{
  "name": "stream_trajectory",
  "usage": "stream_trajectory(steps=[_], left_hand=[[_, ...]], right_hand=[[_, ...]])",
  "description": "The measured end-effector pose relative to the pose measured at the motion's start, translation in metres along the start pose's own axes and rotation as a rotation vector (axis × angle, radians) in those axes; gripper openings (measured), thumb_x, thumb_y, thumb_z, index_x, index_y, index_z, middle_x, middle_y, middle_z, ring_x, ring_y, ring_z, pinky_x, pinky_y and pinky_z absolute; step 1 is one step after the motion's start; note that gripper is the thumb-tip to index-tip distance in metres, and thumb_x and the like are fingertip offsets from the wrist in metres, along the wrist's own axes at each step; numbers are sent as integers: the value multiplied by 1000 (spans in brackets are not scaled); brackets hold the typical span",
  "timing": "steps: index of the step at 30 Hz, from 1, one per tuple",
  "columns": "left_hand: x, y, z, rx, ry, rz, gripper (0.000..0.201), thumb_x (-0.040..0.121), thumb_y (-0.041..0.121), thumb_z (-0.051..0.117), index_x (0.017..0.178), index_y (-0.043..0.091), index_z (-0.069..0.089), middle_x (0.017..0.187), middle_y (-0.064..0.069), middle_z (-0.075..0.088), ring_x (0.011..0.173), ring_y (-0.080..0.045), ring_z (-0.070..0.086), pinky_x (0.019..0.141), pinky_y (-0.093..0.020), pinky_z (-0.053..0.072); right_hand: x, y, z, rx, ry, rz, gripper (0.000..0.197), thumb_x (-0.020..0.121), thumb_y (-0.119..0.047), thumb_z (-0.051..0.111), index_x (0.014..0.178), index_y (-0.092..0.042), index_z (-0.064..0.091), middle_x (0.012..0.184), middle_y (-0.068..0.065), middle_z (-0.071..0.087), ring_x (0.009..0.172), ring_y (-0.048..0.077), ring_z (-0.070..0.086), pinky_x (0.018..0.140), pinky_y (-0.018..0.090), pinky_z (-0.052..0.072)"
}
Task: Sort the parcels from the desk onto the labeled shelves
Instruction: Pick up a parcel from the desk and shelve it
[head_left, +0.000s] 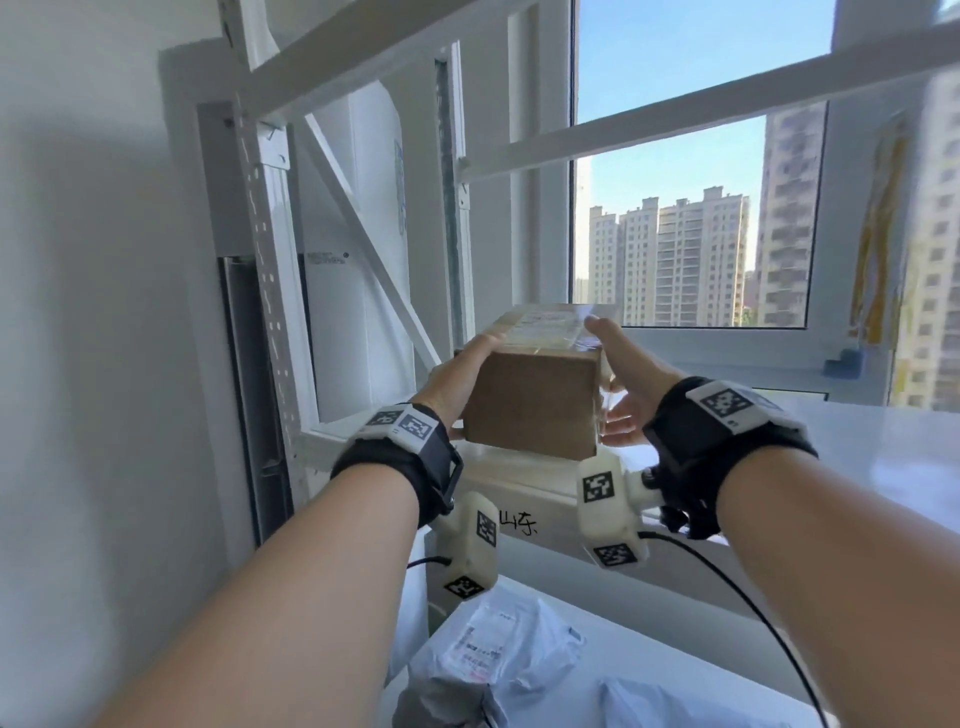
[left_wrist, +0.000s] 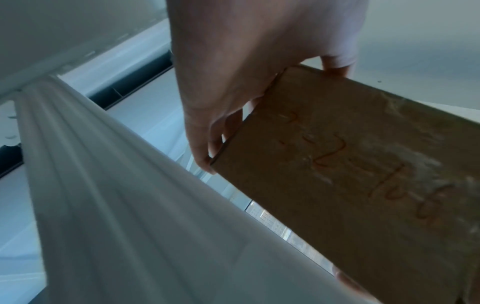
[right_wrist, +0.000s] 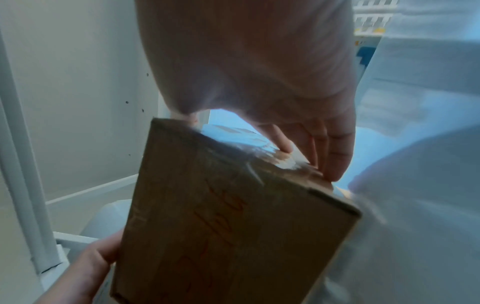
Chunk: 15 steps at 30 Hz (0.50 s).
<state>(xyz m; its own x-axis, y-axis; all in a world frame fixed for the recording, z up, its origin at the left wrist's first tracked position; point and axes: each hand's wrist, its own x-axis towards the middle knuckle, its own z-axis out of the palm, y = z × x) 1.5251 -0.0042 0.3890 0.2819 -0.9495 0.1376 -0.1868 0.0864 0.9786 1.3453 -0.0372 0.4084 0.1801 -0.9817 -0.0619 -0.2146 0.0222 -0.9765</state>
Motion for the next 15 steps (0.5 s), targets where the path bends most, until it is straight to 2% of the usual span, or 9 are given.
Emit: stream_trajectory(steps=[1,3,5,7,9,11,15], left_hand=[[5,-1,-1,12,-21,-12,60,77,67,55,120,25,61,107,-1,68,99,-19,63,97,-40,51],[13,-3,-3,28,-51,-50,58,72,70,55,111,27,63,110,-2,68,104,-22,63,100,-44,49],[16,-4,-3,37,-83,-62,50,75,70,54,102,29,63,107,-2,68,103,-22,62,99,-42,49],[15,-3,-2,47,-120,-62,41,82,66,51,95,28,62,98,-1,67,95,-19,62,95,-36,50],[15,-2,-2,52,-155,-59,37,87,62,49,91,27,61,92,0,65,87,-17,61,91,-34,49],[15,-1,-1,55,-170,-60,39,87,62,49,90,26,60,93,-1,65,87,-18,62,98,-38,49],[18,-2,-1,53,-143,-54,42,83,66,52,89,25,60,100,-4,67,92,-20,64,104,-41,48]], right_hand=[[0,0,2,-6,9,12,68,88,-72,43,114,-9,46,103,15,58,88,26,56,91,41,51],[2,-2,5,-25,24,26,66,90,-68,41,125,-12,39,117,15,50,101,29,50,106,49,46],[1,-4,6,-29,50,30,57,95,-63,39,121,-12,36,119,15,46,108,29,46,114,51,39],[0,-3,4,-58,82,47,58,98,-59,37,125,-8,39,122,17,49,114,29,48,115,50,37],[-1,-1,3,-86,103,75,74,95,-64,40,141,-6,39,137,19,51,127,32,51,114,50,39],[-3,1,5,-89,115,103,87,90,-69,44,150,-7,34,149,20,47,134,37,49,113,52,41],[-6,4,7,-46,149,98,95,88,-74,42,156,-8,30,153,21,43,135,38,49,112,53,42]])
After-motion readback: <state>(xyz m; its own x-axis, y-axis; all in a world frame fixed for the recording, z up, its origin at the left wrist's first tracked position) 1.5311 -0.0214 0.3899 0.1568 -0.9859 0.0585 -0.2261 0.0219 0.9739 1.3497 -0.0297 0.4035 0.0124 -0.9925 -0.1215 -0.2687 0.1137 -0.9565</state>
